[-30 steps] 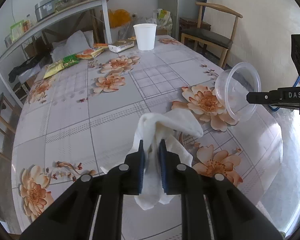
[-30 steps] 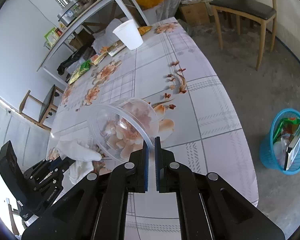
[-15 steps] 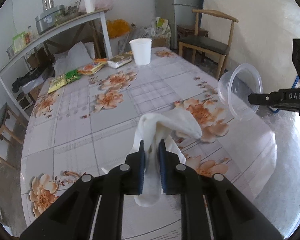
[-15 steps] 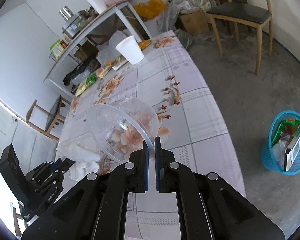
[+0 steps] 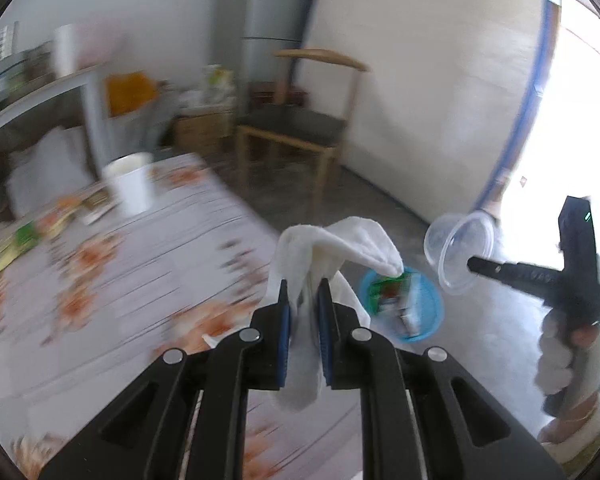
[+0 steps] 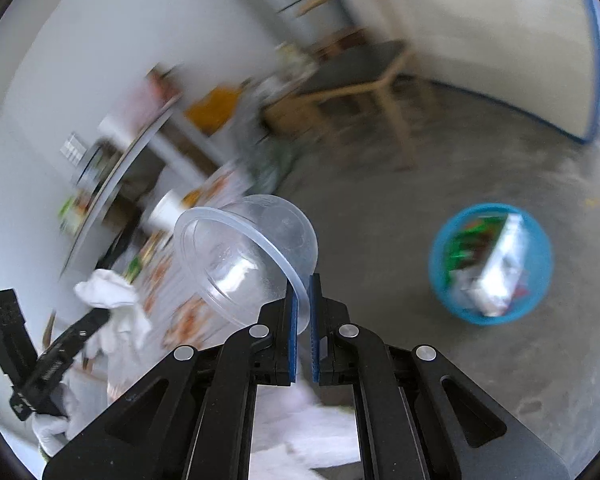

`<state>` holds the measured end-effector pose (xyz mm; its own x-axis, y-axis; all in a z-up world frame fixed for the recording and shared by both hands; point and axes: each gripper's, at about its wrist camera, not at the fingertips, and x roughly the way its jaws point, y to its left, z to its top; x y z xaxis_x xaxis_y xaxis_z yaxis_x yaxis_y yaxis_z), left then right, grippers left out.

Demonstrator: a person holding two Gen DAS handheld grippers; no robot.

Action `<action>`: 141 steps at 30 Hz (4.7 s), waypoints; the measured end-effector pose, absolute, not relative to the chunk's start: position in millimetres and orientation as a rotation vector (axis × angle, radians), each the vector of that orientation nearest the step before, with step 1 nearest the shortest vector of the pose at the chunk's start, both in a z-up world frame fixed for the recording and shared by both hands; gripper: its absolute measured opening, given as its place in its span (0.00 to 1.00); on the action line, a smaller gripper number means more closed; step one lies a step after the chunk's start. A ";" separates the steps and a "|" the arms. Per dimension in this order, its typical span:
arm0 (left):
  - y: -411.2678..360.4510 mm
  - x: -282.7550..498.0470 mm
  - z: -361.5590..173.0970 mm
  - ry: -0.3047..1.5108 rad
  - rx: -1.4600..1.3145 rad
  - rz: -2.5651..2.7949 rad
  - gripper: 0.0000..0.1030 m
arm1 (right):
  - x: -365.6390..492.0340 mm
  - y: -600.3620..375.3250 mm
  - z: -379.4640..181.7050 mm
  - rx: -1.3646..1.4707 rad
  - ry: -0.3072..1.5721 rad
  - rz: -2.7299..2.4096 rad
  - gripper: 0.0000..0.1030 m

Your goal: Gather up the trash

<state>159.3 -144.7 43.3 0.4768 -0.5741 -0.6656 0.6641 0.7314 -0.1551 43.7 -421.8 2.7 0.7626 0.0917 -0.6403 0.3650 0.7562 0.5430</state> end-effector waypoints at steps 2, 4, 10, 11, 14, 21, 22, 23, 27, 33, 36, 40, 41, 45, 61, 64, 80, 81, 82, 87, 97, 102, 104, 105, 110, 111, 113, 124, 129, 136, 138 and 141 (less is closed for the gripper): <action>-181.1 160.6 45.8 0.779 0.139 -0.840 0.12 | 22.2 -449.8 -5.5 0.744 0.682 -0.253 0.04; -220.1 160.7 43.5 0.807 0.153 -0.914 0.12 | 1.5 -476.0 -17.9 0.773 0.676 -0.345 0.04; -341.9 165.9 1.1 0.985 0.218 -1.059 0.12 | -35.5 -527.3 -82.9 0.913 0.725 -0.501 0.04; -361.6 168.5 -10.6 1.024 0.236 -1.065 0.12 | -36.3 -530.9 -91.5 0.929 0.735 -0.515 0.04; -410.5 178.1 -45.0 1.104 0.303 -1.053 0.12 | -38.1 -544.6 -125.3 0.990 0.773 -0.544 0.04; -491.4 210.5 -112.5 1.223 0.399 -0.984 0.13 | -25.1 -573.2 -178.5 1.063 0.838 -0.598 0.04; -501.6 214.5 -120.2 1.229 0.410 -0.980 0.13 | -28.0 -576.8 -181.9 1.067 0.839 -0.599 0.04; -510.2 218.6 -125.8 1.233 0.411 -0.981 0.13 | -24.4 -580.9 -187.7 1.073 0.837 -0.601 0.04; -534.6 233.5 -145.7 1.246 0.357 -0.976 0.46 | -4.8 -600.6 -222.8 1.113 0.824 -0.618 0.15; -518.2 239.6 -136.9 1.243 0.253 -0.988 0.48 | 1.6 -619.6 -270.4 1.156 0.858 -0.676 0.35; -505.9 235.8 -115.3 1.182 0.247 -1.003 0.48 | -7.6 -618.9 -266.0 1.149 0.833 -0.692 0.37; -487.8 232.3 -87.6 1.122 0.211 -1.021 0.49 | -16.3 -618.1 -254.8 1.106 0.820 -0.700 0.40; -481.1 230.6 -79.7 1.109 0.200 -1.026 0.49 | -17.5 -618.5 -253.1 1.103 0.818 -0.701 0.40; -452.4 219.2 -44.6 1.049 0.161 -1.051 0.51 | -27.7 -619.5 -239.6 1.081 0.792 -0.711 0.40; -220.9 124.2 44.3 0.761 -0.013 -0.843 0.95 | -54.6 -493.6 -79.7 0.603 0.625 -0.460 0.74; -177.1 107.1 45.2 0.741 -0.044 -0.668 0.95 | -58.5 -460.6 -53.3 0.506 0.604 -0.404 0.84; -74.0 41.6 26.4 0.757 -0.071 -0.179 0.95 | -48.5 -281.4 7.5 0.086 0.602 -0.255 0.92; -70.0 42.1 25.4 0.769 -0.091 -0.171 0.95 | -48.0 -275.0 6.5 0.063 0.610 -0.255 0.92; -67.1 44.4 24.5 0.780 -0.106 -0.159 0.95 | -47.2 -268.3 6.8 0.040 0.618 -0.261 0.92; -64.4 41.2 19.8 0.816 -0.156 -0.138 0.95 | -46.7 -259.8 13.8 -0.010 0.644 -0.298 0.92; -93.6 36.6 -2.8 0.956 -0.113 -0.209 0.95 | -51.6 -272.9 9.3 0.060 0.739 -0.382 0.92; -104.2 33.6 -8.3 0.978 -0.078 -0.231 0.95 | -54.4 -281.1 3.4 0.071 0.755 -0.412 0.92; -106.2 33.5 -9.2 0.981 -0.071 -0.232 0.95 | -54.2 -283.5 0.8 0.074 0.767 -0.414 0.92; -107.4 34.0 -9.6 0.983 -0.067 -0.233 0.95 | -54.2 -284.6 0.1 0.075 0.771 -0.414 0.92; -110.1 34.3 -9.9 0.977 -0.044 -0.221 0.95 | -52.6 -286.5 -1.9 0.079 0.783 -0.405 0.92; -110.0 34.2 -9.7 0.975 -0.040 -0.220 0.95 | -52.5 -287.2 -2.1 0.079 0.786 -0.403 0.92; -110.2 33.7 -9.7 0.969 -0.029 -0.219 0.95 | -51.5 -286.7 -2.9 0.078 0.792 -0.401 0.92; -106.3 33.8 -10.2 0.962 0.000 -0.191 0.95 | -51.3 -286.6 -3.3 0.075 0.805 -0.385 0.92; -105.6 32.6 -7.9 0.947 0.014 -0.178 0.95 | -52.1 -286.0 -1.8 0.071 0.801 -0.384 0.92; -105.5 33.9 -7.2 0.948 0.020 -0.182 0.95 | -52.4 -286.5 -1.2 0.067 0.801 -0.383 0.92; -105.7 33.8 -6.7 0.947 0.019 -0.184 0.95 | -52.6 -286.0 -1.1 0.066 0.799 -0.385 0.92; -105.6 33.7 -6.6 0.946 0.017 -0.184 0.95 | -52.8 -286.6 -1.9 0.065 0.798 -0.384 0.92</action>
<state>33.7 -105.6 -6.6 0.5706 -0.1496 -0.8075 0.1647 0.9841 -0.0660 -52.8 -286.6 -1.9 0.6334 -0.3108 -0.7087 0.3595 0.9292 -0.0863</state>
